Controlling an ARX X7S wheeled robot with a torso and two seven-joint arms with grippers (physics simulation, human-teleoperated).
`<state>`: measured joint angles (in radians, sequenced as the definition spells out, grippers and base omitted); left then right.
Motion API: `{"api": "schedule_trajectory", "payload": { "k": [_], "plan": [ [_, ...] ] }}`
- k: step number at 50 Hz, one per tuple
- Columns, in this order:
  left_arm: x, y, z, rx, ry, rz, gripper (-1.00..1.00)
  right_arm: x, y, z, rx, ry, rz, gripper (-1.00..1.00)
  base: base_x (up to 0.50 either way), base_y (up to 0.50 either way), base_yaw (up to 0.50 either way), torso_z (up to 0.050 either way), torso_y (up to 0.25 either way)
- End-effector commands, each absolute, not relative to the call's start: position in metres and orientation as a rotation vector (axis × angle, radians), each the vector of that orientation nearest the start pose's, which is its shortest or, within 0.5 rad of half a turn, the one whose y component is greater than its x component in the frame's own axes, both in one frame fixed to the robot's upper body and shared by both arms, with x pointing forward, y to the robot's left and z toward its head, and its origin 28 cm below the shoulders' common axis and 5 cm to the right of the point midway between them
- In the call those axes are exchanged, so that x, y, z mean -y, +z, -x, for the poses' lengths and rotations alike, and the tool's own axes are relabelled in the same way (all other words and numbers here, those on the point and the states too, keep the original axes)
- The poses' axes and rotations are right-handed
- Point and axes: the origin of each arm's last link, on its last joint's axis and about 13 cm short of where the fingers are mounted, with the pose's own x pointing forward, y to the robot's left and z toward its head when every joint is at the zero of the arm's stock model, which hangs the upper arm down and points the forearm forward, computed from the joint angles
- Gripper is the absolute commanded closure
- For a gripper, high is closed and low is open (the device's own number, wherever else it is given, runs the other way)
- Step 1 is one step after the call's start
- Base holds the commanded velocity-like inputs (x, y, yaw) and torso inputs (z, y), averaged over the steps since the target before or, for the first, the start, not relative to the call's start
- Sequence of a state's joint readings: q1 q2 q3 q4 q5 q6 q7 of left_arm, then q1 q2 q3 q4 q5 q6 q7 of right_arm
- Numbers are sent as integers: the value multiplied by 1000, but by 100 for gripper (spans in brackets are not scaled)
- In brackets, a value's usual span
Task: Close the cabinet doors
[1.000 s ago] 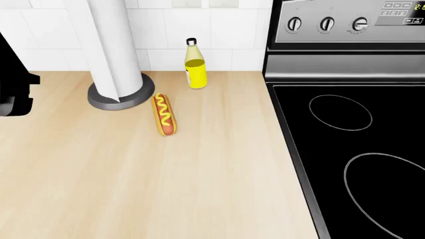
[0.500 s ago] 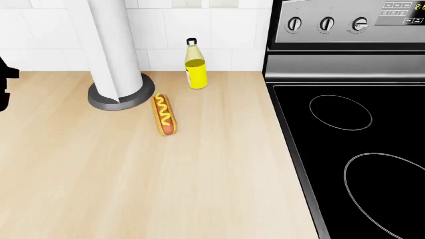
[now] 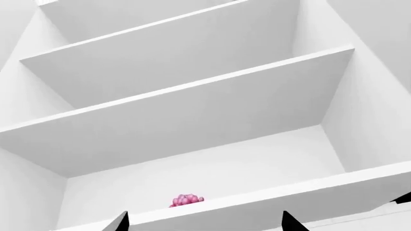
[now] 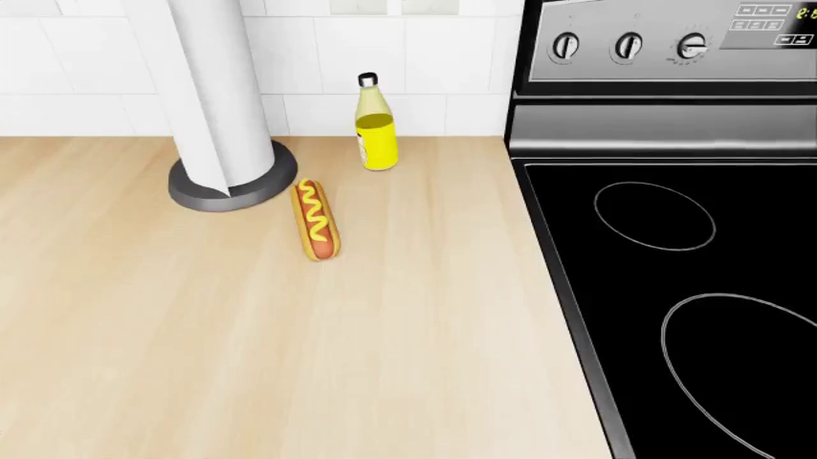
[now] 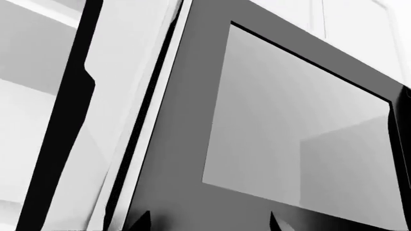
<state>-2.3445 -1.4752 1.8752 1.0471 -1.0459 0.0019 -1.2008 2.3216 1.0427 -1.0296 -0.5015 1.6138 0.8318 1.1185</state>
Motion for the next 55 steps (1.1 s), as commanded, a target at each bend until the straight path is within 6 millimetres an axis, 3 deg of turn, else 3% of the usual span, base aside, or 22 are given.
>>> {"api": "schedule_trajectory", "payload": {
  "k": [1, 26, 33, 55],
  "plan": [
    [-256, 324, -125, 952, 104, -219, -100, 138, 481, -139, 833, -271, 330, -100, 0, 3, 6, 0, 0],
    [-262, 317, -125, 942, 118, -208, -100, 116, 484, -147, 831, -193, 367, -100, 3, 2, 4, 3, 0],
    [-264, 319, -123, 946, 121, -214, -100, 111, 491, -147, 852, -78, 330, -100, 2, 4, 4, 3, 0],
    [-264, 315, -123, 945, 128, -196, -100, 92, 496, -190, 771, 54, 305, -100, 2, 3, 4, 2, 0]
  ]
}}
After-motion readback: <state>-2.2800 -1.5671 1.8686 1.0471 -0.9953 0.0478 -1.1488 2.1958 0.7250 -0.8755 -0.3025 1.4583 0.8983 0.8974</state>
